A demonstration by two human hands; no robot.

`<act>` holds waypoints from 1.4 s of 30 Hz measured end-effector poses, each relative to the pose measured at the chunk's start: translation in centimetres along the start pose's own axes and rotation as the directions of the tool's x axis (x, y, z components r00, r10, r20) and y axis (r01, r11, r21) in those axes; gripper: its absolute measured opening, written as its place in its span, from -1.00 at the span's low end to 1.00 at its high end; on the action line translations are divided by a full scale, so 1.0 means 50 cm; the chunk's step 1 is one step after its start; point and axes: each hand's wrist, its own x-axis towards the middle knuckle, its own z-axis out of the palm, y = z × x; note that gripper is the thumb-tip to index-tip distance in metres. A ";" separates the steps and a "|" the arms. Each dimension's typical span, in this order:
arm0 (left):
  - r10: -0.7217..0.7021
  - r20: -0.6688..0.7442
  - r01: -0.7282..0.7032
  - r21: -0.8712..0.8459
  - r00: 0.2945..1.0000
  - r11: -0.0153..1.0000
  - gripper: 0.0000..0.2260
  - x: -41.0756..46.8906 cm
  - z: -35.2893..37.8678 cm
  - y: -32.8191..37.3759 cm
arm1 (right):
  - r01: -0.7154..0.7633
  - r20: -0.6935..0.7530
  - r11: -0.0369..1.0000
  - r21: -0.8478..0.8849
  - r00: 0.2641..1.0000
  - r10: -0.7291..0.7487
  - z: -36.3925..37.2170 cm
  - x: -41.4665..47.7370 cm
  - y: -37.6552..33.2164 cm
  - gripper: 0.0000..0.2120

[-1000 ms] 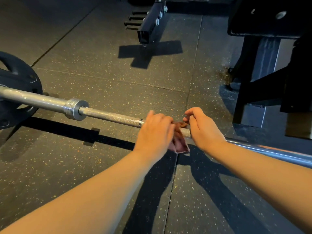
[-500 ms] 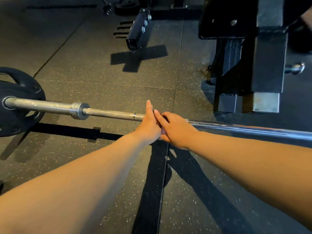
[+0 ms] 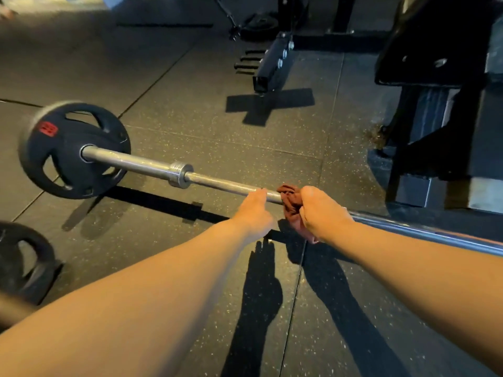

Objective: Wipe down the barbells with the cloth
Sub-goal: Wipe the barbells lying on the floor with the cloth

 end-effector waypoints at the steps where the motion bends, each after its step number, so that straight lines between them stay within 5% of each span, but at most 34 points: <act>1: 0.026 -0.042 -0.024 0.033 0.999 0.999 -0.41 0.009 0.007 -0.005 | 0.031 -0.001 0.999 0.030 1.000 -0.031 0.011 0.011 -0.021 -0.69; 3: 0.122 -0.122 -0.113 0.073 0.985 0.991 -0.43 0.019 0.009 -0.006 | 0.053 -0.016 0.998 0.019 0.998 -0.052 0.008 0.014 -0.055 -0.92; 6: 0.233 -0.132 -0.204 0.202 0.963 0.958 -0.46 0.057 0.016 -0.018 | 0.014 -0.054 1.000 -0.020 0.998 -0.015 -0.023 0.013 -0.031 -0.97; 8: 0.277 -0.142 -0.245 0.207 0.950 0.947 -0.52 0.084 0.038 -0.015 | -0.081 -0.060 0.995 -0.062 0.995 0.078 -0.033 0.010 0.031 -0.86; 11: 0.382 -0.167 -0.340 0.233 0.909 0.911 -0.58 0.115 0.079 -0.004 | -0.261 -0.125 0.952 0.159 0.951 0.282 -0.023 0.006 0.083 -0.81; 13: 0.397 -0.192 -0.358 0.208 0.898 0.910 -0.62 0.126 0.098 -0.002 | -0.170 -0.100 0.936 0.308 0.973 0.210 -0.007 0.018 0.073 -0.51; 16: 0.381 -0.247 -0.370 0.092 0.891 0.925 -0.69 0.125 0.098 -0.016 | 0.061 0.086 0.971 0.233 0.993 -0.083 0.003 0.036 0.035 -0.32; 20: 0.327 -0.396 -0.328 0.068 0.858 0.942 -0.60 0.117 0.072 -0.062 | 0.152 0.066 0.985 0.077 0.985 -0.158 -0.010 0.024 0.078 -0.55; 23: 0.372 -0.350 -0.361 0.099 0.860 0.927 -0.63 0.125 0.054 -0.090 | 0.010 -0.074 0.999 0.031 0.997 -0.008 -0.014 -0.003 0.103 -0.82; 26: 0.369 -0.338 -0.355 0.106 0.865 0.929 -0.64 0.132 0.055 -0.091 | -0.029 -0.098 0.998 0.047 0.995 0.034 0.021 0.007 0.037 -0.68; 29: 0.362 -0.342 -0.359 0.076 0.867 0.930 -0.65 0.131 0.058 -0.089 | 0.206 -0.129 0.978 -0.043 0.969 -0.210 0.062 0.029 -0.045 -0.48; 32: 0.394 -0.315 -0.376 0.118 0.863 0.919 -0.58 0.130 0.052 -0.104 | 0.351 -0.071 0.930 -0.107 0.931 -0.359 0.046 0.044 -0.017 -0.56; 37: 0.342 -0.334 -0.323 0.114 0.878 0.940 -0.52 0.119 0.033 -0.134 | 0.215 -0.080 0.976 -0.045 0.973 -0.218 0.022 0.000 0.062 -0.76; 42: 0.341 -0.326 -0.317 0.127 0.882 0.940 -0.50 0.113 0.022 -0.136 | 0.136 -0.218 0.989 -0.065 0.965 -0.147 0.075 0.069 -0.050 -0.90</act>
